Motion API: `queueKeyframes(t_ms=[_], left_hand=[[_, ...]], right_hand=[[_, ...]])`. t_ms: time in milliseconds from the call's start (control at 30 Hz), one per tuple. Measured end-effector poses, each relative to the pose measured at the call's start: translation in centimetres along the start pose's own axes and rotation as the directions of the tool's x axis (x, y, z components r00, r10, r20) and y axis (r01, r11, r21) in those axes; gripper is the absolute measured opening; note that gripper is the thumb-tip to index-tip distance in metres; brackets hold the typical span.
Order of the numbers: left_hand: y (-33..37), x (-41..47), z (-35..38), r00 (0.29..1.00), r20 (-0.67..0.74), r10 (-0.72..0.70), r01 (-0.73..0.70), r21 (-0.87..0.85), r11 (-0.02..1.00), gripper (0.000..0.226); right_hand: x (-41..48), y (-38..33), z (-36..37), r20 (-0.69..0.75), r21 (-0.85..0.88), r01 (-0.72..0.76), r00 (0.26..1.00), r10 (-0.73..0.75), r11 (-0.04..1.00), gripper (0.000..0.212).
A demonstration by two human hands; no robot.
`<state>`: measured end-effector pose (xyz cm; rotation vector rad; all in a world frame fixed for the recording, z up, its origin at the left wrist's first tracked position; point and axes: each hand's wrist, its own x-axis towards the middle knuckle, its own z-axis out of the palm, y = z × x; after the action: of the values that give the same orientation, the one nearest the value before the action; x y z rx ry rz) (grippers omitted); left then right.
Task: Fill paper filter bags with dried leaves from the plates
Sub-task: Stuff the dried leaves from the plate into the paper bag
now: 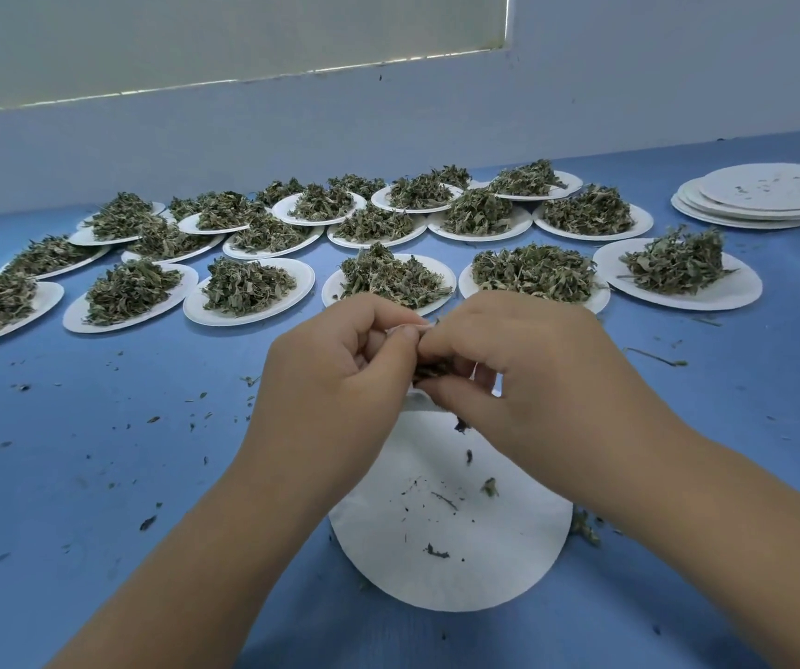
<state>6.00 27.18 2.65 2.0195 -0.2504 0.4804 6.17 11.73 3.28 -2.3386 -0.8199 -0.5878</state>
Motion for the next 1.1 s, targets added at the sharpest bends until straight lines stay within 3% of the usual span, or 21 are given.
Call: queueKeyframes(t_ms=[167,300,533,600,667,733,800,967,1100], left_hand=[[0.1,-0.1,0.0,1.0,0.014,-0.016,0.017,-0.011,1.0,0.019],[0.0,0.2,-0.2,0.999,-0.009,-0.05,0.05,-0.069,0.996,0.019],[-0.3,0.5,-0.9,0.995,-0.056,-0.081,0.073,-0.132,0.988,0.023],[-0.3,0.7,-1.1,0.995,-0.067,-0.08,0.069,-0.146,0.987,0.025],[-0.3,0.7,-1.2,0.994,-0.074,-0.077,0.065,-0.153,0.986,0.025],[-0.4,0.8,-1.2,0.994,-0.076,-0.078,0.065,-0.159,0.985,0.024],[-0.4,0.8,-1.3,0.994,-0.078,-0.079,0.065,-0.164,0.984,0.022],[-0.3,0.8,-1.3,0.995,-0.076,-0.063,0.052,-0.141,0.989,0.021],[-0.2,0.8,-1.3,0.995,-0.079,-0.064,0.052,-0.14,0.989,0.023]], right_hand=[[0.0,0.1,0.4,-0.05,0.045,0.014,0.999,-0.012,0.999,0.001],[0.2,0.3,0.0,-0.006,0.037,0.041,0.999,-0.04,0.998,0.016],[0.4,1.2,-1.7,-0.068,0.333,-0.096,0.99,0.125,0.938,0.011],[0.5,2.1,-2.3,0.062,0.299,-0.192,0.981,0.182,0.935,0.011],[0.6,3.0,-2.5,0.277,0.16,-0.247,0.94,0.197,0.956,0.01],[0.4,3.4,-2.3,0.463,0.018,-0.238,0.863,0.203,0.971,0.012],[0.1,3.5,-1.9,0.598,-0.079,-0.202,0.774,0.208,0.976,0.027],[-0.2,3.2,-1.2,0.7,-0.046,-0.172,0.697,0.154,0.984,0.048],[-0.3,3.2,-1.1,0.703,-0.031,-0.14,0.701,0.121,0.99,0.041]])
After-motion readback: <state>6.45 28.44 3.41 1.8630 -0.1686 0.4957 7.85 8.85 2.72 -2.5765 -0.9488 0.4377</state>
